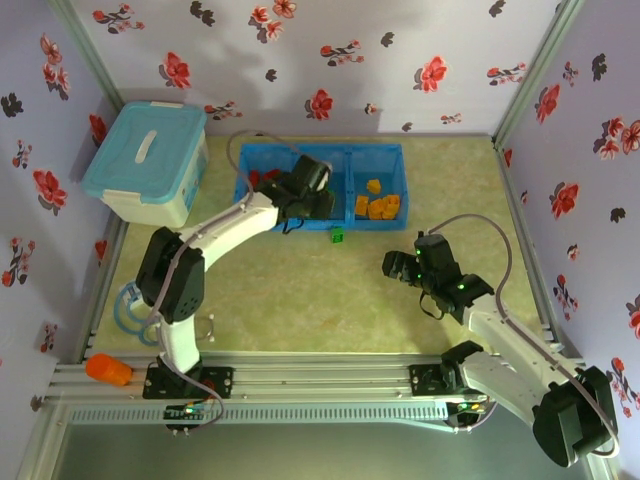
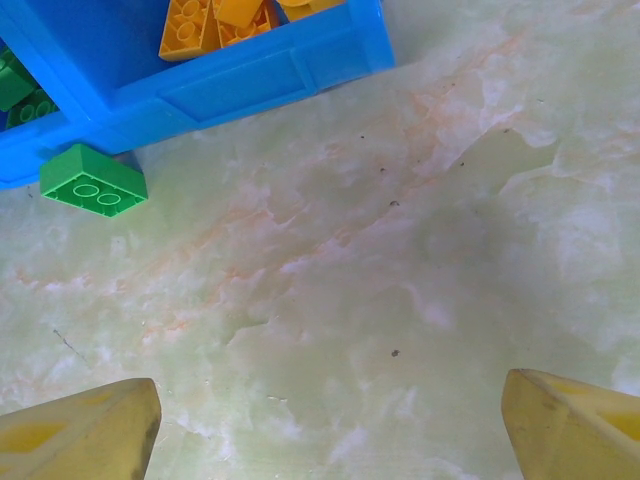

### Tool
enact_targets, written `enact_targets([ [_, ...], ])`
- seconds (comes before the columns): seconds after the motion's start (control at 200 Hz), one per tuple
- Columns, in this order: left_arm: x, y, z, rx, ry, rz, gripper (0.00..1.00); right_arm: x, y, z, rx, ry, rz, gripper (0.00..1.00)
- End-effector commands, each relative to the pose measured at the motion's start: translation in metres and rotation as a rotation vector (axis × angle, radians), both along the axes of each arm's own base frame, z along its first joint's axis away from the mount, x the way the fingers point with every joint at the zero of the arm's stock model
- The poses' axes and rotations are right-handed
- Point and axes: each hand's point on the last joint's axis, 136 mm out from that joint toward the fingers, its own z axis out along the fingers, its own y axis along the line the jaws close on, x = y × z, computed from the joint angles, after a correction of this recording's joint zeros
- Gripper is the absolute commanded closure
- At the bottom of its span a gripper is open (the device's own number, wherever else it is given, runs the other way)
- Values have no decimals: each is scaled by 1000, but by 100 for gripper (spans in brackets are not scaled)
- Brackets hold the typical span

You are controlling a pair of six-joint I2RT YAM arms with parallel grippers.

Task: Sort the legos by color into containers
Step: Place the lego in the container.

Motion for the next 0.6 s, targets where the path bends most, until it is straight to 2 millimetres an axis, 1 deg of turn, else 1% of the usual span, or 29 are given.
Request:
enact_targets([
  [0.0,25,10,-2,57,16,18,69,-2,2,5,18,-5,-1,12],
  [0.025,28,13,-3,64,22,27,63,-2,3,6,19,-7,1,12],
  [0.08,33,14,0,73,31,32,38,-3,4,7,21,-6,4,12],
  [0.095,33,14,0,77,32,29,33,-3,4,7,22,-6,5,12],
  [0.12,32,14,2,79,30,24,28,-4,4,7,22,-5,5,12],
  [0.145,31,14,3,80,30,21,25,-4,4,7,21,-6,6,12],
  [0.255,21,20,6,59,20,33,24,-5,5,4,13,-3,11,12],
  [0.315,12,24,13,34,1,41,24,-5,6,3,12,0,16,12],
  [0.325,10,26,11,33,4,43,24,-5,7,2,10,1,18,12],
  [0.455,-18,41,22,-27,-30,64,26,-3,14,2,-7,4,39,12],
  [0.595,-49,59,27,-83,-61,87,28,5,30,6,-33,-9,83,13],
])
